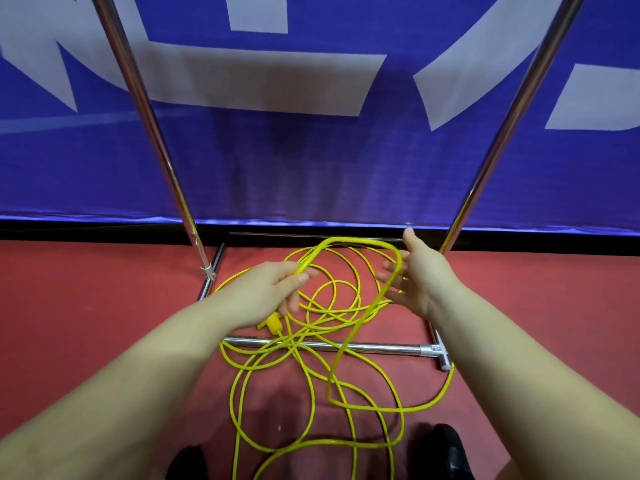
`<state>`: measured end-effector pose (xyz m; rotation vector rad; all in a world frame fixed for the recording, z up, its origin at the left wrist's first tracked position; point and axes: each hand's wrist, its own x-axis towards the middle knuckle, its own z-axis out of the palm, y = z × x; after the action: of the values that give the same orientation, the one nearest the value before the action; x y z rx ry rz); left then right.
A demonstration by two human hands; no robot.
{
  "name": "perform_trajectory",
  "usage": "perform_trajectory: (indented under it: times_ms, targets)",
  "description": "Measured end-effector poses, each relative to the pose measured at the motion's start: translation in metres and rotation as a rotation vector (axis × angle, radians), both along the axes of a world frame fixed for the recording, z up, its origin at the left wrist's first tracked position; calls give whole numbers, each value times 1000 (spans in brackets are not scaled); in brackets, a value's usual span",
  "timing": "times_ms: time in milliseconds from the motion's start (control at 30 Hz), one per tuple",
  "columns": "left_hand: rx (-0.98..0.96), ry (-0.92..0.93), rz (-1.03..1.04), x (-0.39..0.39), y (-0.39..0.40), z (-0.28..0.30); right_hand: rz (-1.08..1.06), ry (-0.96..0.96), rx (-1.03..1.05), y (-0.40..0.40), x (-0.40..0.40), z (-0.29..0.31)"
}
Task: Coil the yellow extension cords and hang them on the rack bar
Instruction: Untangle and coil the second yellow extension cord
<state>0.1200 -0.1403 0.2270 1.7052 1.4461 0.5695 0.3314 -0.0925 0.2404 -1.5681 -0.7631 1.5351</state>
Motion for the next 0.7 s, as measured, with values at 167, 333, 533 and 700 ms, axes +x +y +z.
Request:
perform_trajectory:
  times_ms: [167, 333, 533, 700]
  targets:
    - [-88, -124, -34, 0, -4, -3, 336, -424, 376, -14, -7, -4]
    - [16, -52, -128, 4, -5, 1, 718, -479, 520, -33, -21, -9]
    - [225, 140, -9, -5, -2, 2, 832, -139, 244, -40, -21, -1]
    - [261, 374, 6, -31, 0, 0, 917, -226, 164, -37, -2, 4]
